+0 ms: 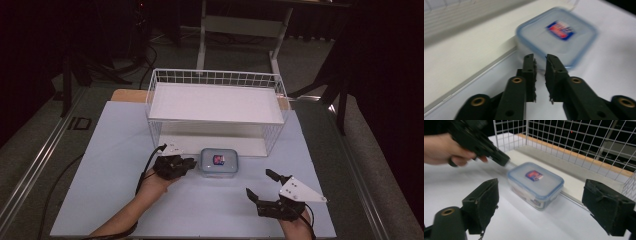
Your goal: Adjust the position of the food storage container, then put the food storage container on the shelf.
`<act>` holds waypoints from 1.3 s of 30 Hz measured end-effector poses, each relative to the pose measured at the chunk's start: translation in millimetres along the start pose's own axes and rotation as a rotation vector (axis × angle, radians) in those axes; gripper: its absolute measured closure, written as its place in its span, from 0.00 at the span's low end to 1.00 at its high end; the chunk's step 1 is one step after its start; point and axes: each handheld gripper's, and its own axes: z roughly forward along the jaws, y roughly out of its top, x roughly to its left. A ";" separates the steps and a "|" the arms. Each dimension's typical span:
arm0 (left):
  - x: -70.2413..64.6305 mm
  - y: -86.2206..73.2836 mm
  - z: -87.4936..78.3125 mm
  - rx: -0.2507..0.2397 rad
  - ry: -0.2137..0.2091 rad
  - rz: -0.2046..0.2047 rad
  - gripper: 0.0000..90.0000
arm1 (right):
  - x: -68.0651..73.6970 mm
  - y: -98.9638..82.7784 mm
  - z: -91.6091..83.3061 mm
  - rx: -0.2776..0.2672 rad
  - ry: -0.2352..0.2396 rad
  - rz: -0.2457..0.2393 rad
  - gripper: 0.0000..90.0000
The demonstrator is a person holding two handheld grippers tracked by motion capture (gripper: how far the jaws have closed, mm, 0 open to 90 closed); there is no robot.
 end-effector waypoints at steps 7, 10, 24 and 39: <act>-8.4 -9.8 -25.4 -0.077 -0.074 -0.036 0.29 | 3.6 4.6 -0.8 -0.023 0.007 0.020 0.13; -11.9 -13.1 -33.1 -0.104 -0.108 -0.016 0.09 | 3.4 7.1 -2.1 -0.035 -0.015 0.021 0.17; -12.4 6.4 -44.5 -0.146 -0.137 -0.078 0.03 | -12.0 27.9 15.0 0.033 0.092 0.103 0.18; -2.1 27.3 0.1 -0.035 -0.139 -0.138 0.03 | -37.0 24.5 77.4 0.254 0.088 0.243 0.12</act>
